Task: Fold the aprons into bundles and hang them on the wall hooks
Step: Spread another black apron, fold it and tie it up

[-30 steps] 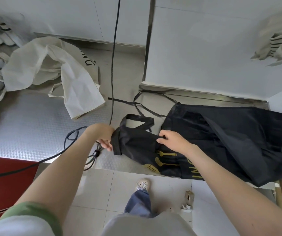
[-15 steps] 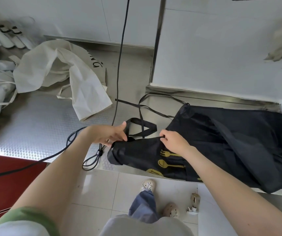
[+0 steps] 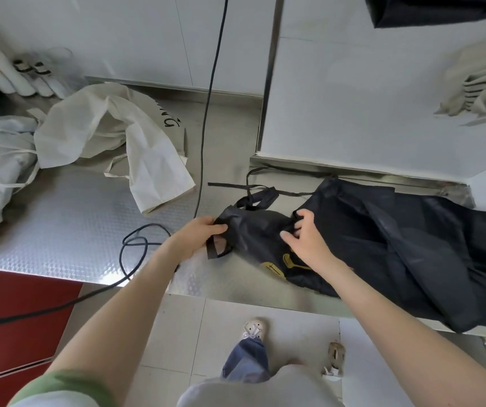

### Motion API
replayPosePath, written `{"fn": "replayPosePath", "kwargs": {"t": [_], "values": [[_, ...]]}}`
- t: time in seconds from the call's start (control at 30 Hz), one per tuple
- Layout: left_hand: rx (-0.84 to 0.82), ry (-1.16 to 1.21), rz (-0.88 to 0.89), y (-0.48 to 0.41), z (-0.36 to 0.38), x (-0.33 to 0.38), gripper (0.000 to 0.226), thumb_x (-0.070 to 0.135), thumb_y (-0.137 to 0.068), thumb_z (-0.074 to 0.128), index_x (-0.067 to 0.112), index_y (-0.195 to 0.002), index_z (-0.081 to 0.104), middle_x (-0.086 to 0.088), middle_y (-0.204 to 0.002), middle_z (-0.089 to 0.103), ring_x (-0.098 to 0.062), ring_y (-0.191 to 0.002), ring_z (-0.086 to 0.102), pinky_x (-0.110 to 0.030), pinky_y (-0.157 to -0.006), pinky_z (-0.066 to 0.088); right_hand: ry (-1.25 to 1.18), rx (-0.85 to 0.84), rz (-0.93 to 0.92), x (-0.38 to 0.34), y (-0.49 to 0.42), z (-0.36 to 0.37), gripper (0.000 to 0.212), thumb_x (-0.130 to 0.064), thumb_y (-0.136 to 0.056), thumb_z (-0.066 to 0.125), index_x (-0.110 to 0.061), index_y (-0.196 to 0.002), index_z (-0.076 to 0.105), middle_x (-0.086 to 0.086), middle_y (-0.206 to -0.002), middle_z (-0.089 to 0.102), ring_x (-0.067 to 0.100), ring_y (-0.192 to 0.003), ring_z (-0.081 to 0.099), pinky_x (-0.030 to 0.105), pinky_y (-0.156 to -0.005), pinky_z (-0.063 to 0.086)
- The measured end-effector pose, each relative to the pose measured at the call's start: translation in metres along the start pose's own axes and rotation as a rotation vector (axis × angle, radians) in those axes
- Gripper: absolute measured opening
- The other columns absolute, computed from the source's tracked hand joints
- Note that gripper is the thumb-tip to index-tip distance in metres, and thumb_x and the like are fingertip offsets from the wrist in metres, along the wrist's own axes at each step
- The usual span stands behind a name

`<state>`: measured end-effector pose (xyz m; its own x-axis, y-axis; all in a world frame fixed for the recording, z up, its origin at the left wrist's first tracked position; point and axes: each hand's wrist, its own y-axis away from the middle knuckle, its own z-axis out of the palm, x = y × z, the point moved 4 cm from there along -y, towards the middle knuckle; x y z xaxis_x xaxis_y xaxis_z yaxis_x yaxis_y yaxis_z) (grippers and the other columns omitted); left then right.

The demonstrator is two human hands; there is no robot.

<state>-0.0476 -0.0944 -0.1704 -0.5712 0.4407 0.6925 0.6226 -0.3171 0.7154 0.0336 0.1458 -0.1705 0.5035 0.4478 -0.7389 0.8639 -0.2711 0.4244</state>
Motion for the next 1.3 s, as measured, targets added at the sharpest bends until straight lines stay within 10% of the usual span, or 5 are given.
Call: {"fn": "replayPosePath", "kwargs": {"t": [0.3,0.67,0.83,1.0,1.3], "values": [[0.156,0.349,-0.049,0.027,0.004,0.011,0.036,0.001,-0.090,0.057,0.001,-0.126,0.053,-0.019,-0.114,0.063,-0.030,-0.100,0.063,-0.037,-0.078,0.055,0.620,-0.397,-0.185,0.019,0.038,0.038,0.099,-0.039,-0.089,0.062,-0.040,-0.148,-0.018,-0.005,-0.161,-0.011,0.020,-0.148,-0.009,0.052,-0.119,0.003],[0.750,-0.746,0.023,0.060,-0.008,0.007,0.060,0.004,-0.077,0.056,0.008,-0.131,0.030,-0.017,-0.139,0.027,-0.037,-0.125,0.028,-0.044,-0.103,0.028,0.696,-0.464,-0.207,0.033,0.052,0.055,0.056,-0.042,-0.104,0.024,-0.035,-0.152,-0.004,-0.003,-0.161,-0.014,0.019,-0.145,-0.021,0.046,-0.116,-0.011],[0.535,-1.115,0.421,0.045,0.050,0.032,0.043,0.025,-0.092,0.050,0.023,-0.135,0.044,-0.005,-0.151,0.026,-0.028,-0.139,0.019,-0.046,-0.113,0.014,0.590,-0.512,-0.215,0.026,0.060,0.053,0.052,-0.039,-0.105,0.017,-0.033,-0.153,-0.003,-0.004,-0.161,-0.010,0.016,-0.146,-0.019,0.044,-0.117,-0.010],[0.211,-1.256,0.265,0.007,0.103,0.036,0.044,0.034,-0.094,0.048,0.016,-0.134,0.044,-0.008,-0.138,0.045,-0.029,-0.131,0.036,-0.046,-0.108,0.027,0.372,-0.700,-0.226,0.016,0.078,0.047,0.066,-0.046,-0.098,0.044,-0.037,-0.152,0.007,-0.009,-0.161,-0.004,0.009,-0.146,-0.013,0.038,-0.119,-0.004],[0.222,-0.984,0.195,-0.047,0.149,0.069,0.052,0.025,-0.090,0.058,0.006,-0.133,0.035,-0.016,-0.128,0.049,-0.035,-0.118,0.048,-0.045,-0.094,0.043,0.529,0.242,0.024,0.075,0.049,-0.108,0.063,-0.027,-0.094,0.055,-0.021,-0.149,0.024,0.003,-0.151,0.032,0.023,-0.138,0.030,0.039,-0.112,0.027]]}}
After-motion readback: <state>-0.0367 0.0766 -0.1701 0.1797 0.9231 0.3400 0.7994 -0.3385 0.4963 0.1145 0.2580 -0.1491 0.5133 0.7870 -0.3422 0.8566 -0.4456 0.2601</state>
